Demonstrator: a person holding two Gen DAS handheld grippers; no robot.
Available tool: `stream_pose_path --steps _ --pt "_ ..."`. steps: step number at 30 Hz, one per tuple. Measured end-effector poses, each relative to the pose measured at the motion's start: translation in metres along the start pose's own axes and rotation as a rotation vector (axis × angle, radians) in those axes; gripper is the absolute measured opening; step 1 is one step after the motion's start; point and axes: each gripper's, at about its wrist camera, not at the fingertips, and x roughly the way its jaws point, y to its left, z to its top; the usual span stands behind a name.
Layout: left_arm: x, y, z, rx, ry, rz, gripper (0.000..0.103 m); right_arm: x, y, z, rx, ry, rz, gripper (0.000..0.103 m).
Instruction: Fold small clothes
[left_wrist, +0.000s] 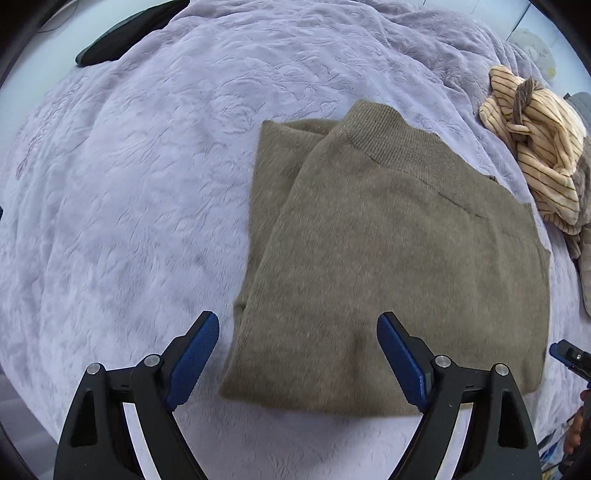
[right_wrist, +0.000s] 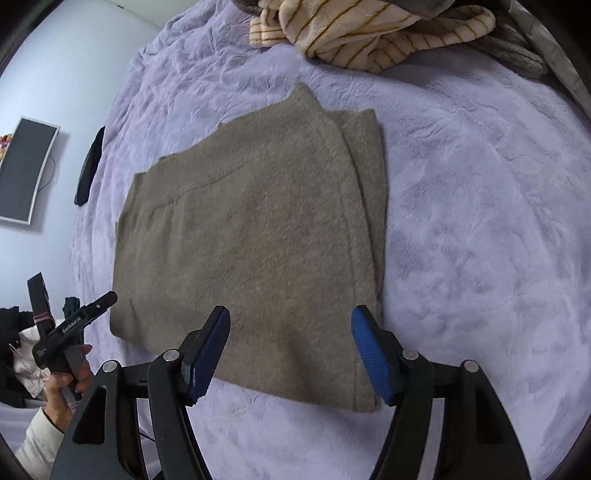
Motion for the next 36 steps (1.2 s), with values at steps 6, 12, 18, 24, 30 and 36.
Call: stream_pose_path --steps 6,12,18,24,30,36 --pt "-0.011 0.019 -0.01 0.011 -0.01 -0.147 0.088 0.004 0.03 -0.027 -0.033 0.05 0.024 0.072" --pt "-0.002 0.038 -0.01 0.105 0.033 -0.272 0.084 0.019 0.07 -0.056 -0.093 0.098 0.004 0.072" --pt "0.014 0.04 -0.017 0.216 0.124 -0.364 0.059 0.049 0.113 -0.079 -0.097 0.126 0.007 0.072" --pt "0.023 0.05 -0.011 0.184 0.169 -0.463 0.012 0.063 0.141 -0.098 -0.052 0.14 0.034 0.072" --pt "0.008 0.065 -0.018 0.215 0.117 -0.456 0.007 0.062 0.17 -0.107 -0.086 0.133 0.021 0.072" --pt "0.03 0.091 -0.038 0.166 0.156 -0.456 0.007 0.076 0.18 -0.119 -0.091 0.174 0.005 0.072"
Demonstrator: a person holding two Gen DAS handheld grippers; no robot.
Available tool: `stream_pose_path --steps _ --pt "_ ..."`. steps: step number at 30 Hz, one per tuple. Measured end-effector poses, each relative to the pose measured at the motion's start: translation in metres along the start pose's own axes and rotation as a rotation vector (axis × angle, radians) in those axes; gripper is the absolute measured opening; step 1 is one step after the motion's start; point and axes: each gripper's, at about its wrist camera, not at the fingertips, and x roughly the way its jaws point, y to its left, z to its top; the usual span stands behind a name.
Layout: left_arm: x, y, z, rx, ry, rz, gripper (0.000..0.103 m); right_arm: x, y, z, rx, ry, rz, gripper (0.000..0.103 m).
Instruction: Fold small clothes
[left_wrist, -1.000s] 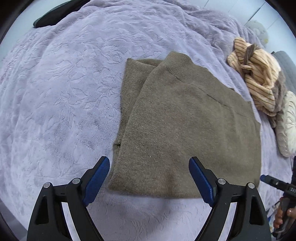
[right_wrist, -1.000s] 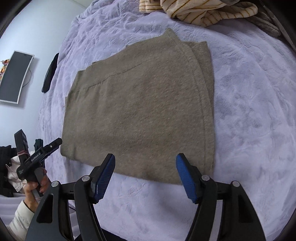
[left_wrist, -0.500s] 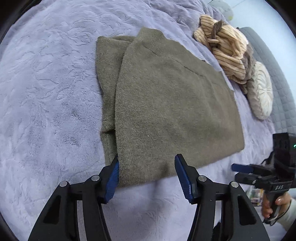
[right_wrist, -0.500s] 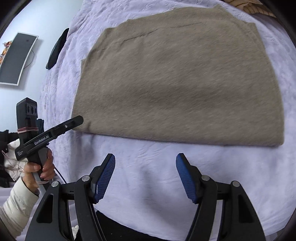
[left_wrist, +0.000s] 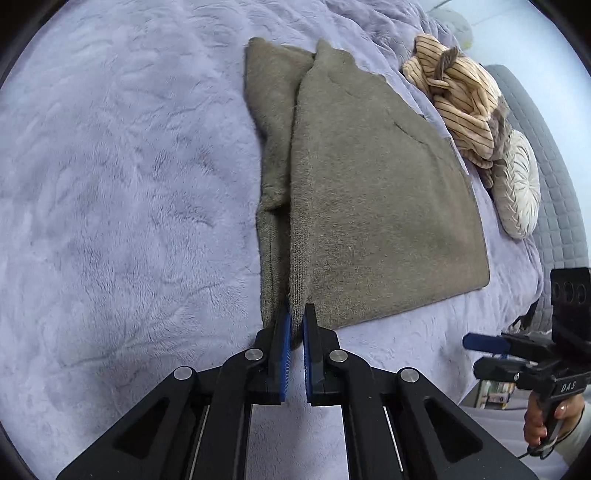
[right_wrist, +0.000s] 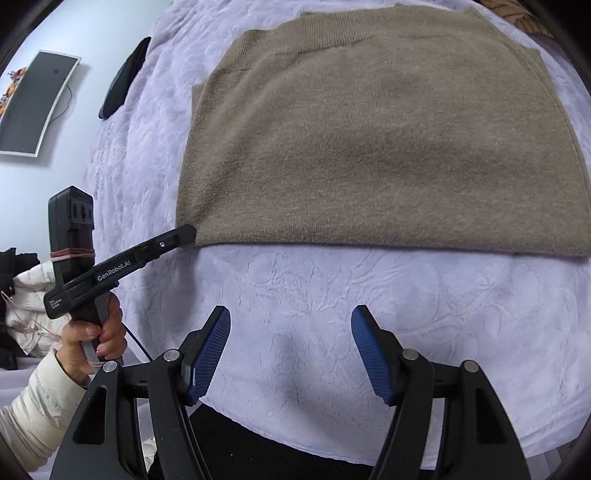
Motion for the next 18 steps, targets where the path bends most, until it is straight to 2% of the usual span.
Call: stream_pose_path --steps 4,8,9,10,11,12,13,18 --pt "-0.001 -0.007 -0.001 0.006 -0.023 0.034 0.007 0.007 0.009 -0.004 -0.014 0.022 -0.008 0.072" --pt "-0.012 -0.021 -0.004 0.02 -0.045 0.12 0.009 0.003 0.016 -0.004 -0.045 0.026 -0.029 0.072" --pt "-0.014 -0.024 -0.005 0.02 -0.046 0.15 0.013 0.001 0.017 -0.003 -0.045 0.023 -0.029 0.072" --pt "-0.016 -0.025 -0.006 0.018 -0.047 0.169 0.029 -0.001 0.018 -0.002 -0.041 0.019 -0.028 0.072" --pt "-0.018 -0.027 -0.009 0.013 -0.05 0.185 0.052 -0.003 0.018 -0.001 -0.036 0.015 -0.027 0.072" --pt "-0.022 -0.029 -0.012 0.007 -0.065 0.203 0.061 -0.005 0.017 0.001 -0.031 0.011 -0.025 0.072" --pt "-0.026 -0.031 -0.015 0.006 -0.082 0.217 0.066 -0.007 0.016 0.001 -0.026 0.007 -0.024 0.072" --pt "-0.032 -0.038 -0.027 -0.018 -0.06 0.229 0.066 -0.015 0.014 0.001 -0.021 -0.006 -0.028 0.072"
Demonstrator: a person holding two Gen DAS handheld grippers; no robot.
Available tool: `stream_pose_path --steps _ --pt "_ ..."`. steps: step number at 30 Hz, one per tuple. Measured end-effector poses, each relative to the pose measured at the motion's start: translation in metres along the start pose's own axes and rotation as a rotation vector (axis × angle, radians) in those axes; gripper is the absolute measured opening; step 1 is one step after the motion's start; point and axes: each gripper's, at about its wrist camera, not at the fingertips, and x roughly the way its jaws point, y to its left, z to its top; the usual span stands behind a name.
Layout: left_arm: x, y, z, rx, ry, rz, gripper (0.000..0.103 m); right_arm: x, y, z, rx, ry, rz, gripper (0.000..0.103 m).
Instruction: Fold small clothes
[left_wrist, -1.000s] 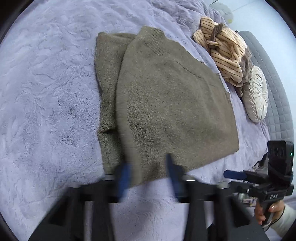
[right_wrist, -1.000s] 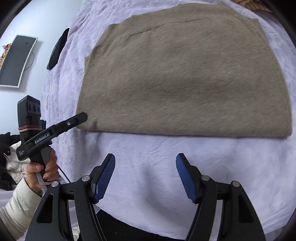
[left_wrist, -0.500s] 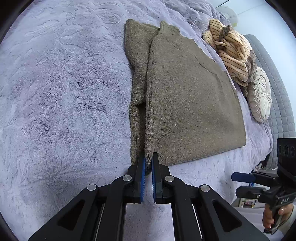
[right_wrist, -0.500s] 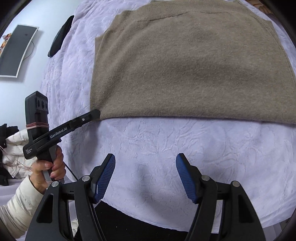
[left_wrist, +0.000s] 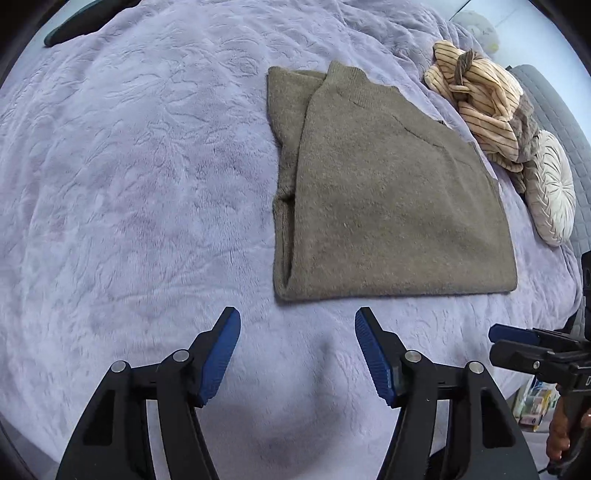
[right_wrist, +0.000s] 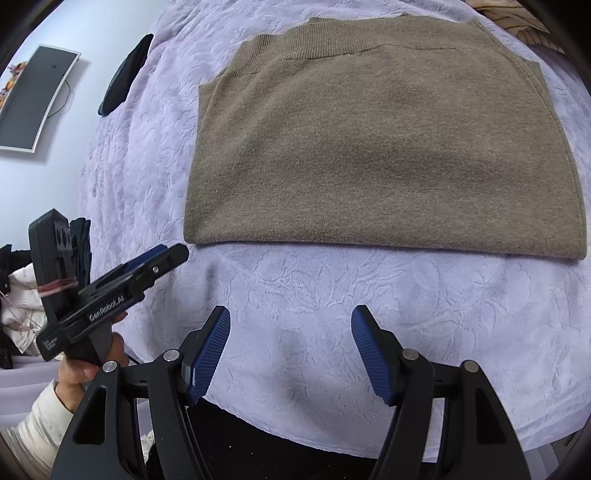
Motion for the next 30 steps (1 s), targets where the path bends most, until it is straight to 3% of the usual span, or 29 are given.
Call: stream_pose_path --steps 6,8,12,15,30 --pt "-0.005 -0.021 -0.011 0.012 0.039 0.056 0.066 -0.01 -0.003 -0.007 0.02 -0.016 -0.013 0.073" --pt "-0.004 -0.026 -0.015 0.006 0.063 0.04 0.066 -0.014 -0.004 -0.009 0.021 -0.026 -0.026 0.082" --pt "-0.009 -0.039 -0.02 0.007 0.066 0.031 0.066 -0.021 -0.007 -0.014 0.016 -0.05 -0.056 0.087" --pt "-0.01 -0.047 -0.021 0.004 0.072 0.036 0.066 -0.024 -0.01 -0.018 0.012 -0.057 -0.059 0.103" --pt "0.003 -0.069 -0.02 0.022 0.09 0.09 0.066 -0.017 -0.038 -0.027 0.045 0.029 -0.103 0.103"
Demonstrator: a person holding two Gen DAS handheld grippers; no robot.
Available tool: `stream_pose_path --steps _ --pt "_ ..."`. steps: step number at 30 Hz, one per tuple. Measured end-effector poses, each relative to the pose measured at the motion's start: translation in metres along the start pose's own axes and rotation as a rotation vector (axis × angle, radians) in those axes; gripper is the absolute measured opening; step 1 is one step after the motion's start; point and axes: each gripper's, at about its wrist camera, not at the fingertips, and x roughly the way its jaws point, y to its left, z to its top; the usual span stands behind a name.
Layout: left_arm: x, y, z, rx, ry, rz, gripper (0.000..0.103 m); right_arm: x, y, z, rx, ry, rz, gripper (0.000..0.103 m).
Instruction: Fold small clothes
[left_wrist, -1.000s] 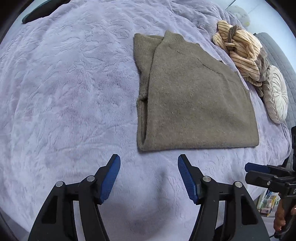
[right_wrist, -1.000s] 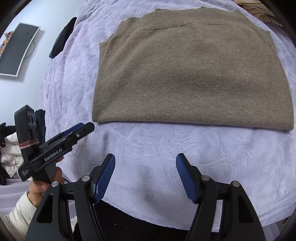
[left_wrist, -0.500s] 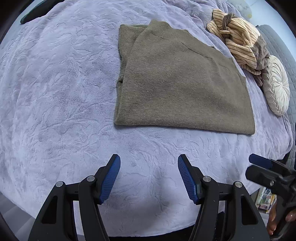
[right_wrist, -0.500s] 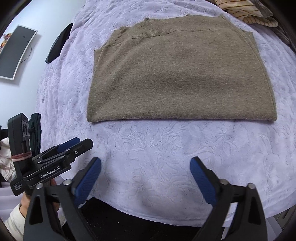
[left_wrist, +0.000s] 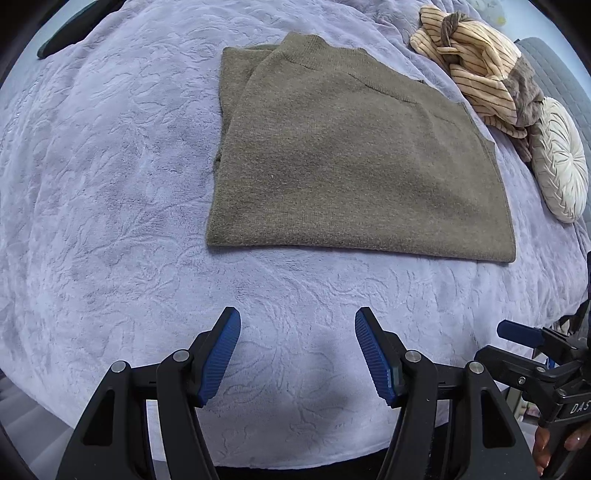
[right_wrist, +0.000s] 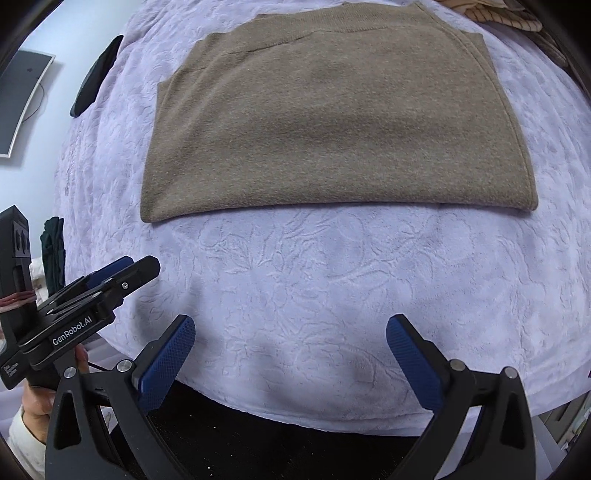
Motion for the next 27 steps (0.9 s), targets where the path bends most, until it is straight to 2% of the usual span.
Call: stream_pose_path --steps 13,27 --pt "0.013 -0.006 0.014 -0.089 0.012 -0.004 0.066 -0.001 -0.025 0.009 0.016 0.027 -0.004 0.103" --pt "0.041 -0.001 0.03 -0.174 0.009 -0.013 0.066 0.009 -0.038 0.046 -0.001 0.027 -0.049 0.103"
